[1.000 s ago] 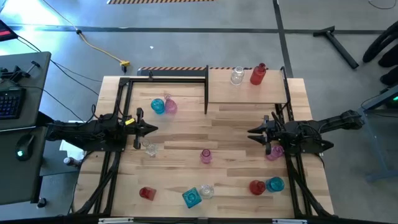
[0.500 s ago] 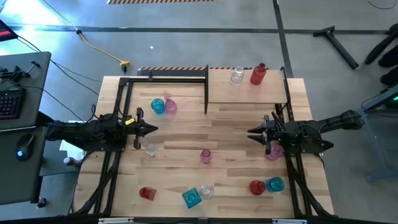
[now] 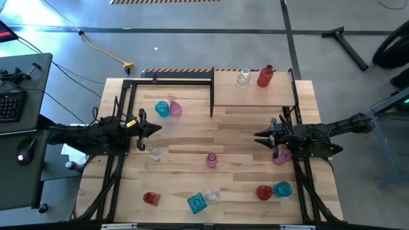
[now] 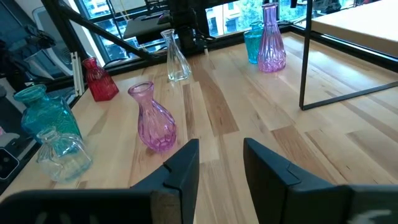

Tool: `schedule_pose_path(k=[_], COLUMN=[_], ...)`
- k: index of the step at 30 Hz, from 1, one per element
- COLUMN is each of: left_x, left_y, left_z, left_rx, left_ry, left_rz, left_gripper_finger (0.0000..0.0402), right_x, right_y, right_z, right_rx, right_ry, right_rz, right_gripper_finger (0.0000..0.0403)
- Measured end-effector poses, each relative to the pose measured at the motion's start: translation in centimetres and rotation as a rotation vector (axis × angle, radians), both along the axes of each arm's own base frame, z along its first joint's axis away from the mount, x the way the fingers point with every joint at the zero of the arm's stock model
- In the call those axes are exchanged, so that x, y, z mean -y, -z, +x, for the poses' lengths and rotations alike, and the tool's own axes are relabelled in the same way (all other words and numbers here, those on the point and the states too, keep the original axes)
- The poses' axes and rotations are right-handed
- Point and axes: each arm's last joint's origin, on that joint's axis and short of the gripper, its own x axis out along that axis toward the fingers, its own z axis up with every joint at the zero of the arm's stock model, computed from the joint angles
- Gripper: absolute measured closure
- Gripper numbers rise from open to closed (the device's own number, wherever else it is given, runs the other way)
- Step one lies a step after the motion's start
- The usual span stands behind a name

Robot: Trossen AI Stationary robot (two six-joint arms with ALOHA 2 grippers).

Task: Sort vases onto shelf
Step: Put the top left pink vase on the shelf

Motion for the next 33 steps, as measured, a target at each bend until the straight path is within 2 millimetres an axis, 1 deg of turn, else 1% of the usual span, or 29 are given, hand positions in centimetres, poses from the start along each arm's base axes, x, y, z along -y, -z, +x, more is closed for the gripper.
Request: schedule_pose_path(k=[3,6,9,12,17,21,27,33], left_x=[0.0,0.0,-0.1,-0.2,-0.6,-0.9,-1.5,-2.9], left_y=[-0.4,-1.3,-2.7,-4.4,-6.6,-8.0,-10.2,-13.0], left_z=[0.0,-0.2,-0.5,-0.9,-1.1,-0.5,1.8,4.6], left_rx=[0.047,0.136,0.206,0.212,0.100,-0.001,-0.156,-0.321], left_ry=[0.000,0.002,-0.014,-0.059,-0.201,-0.326,-0.495,-0.607], left_rz=[-0.005,-0.033,-0.092,-0.119,-0.119,-0.112,-0.079,-0.023], left_gripper_finger=[0.0401,0.0401,0.0401,0.0401,0.0401,0.0401,0.0401,0.0401], right_x=[0.0,0.0,0.0,0.0,0.0,0.0,0.0,0.0], right_y=[0.0,0.0,0.0,0.0,0.0,0.0,0.0,0.0], right_z=[0.0,0.0,0.0,0.0,0.0,0.0,0.0,0.0], right_rx=[0.000,0.000,0.000,0.000,0.000,0.000,0.000,0.000], right_ry=[0.000,0.000,0.000,0.000,0.000,0.000,0.000,0.000], right_rz=[0.000,0.000,0.000,0.000,0.000,0.000,0.000,0.000], right_gripper_finger=[0.0295,0.0295,0.0295,0.0295,0.0295,0.0295,0.0295,0.0295])
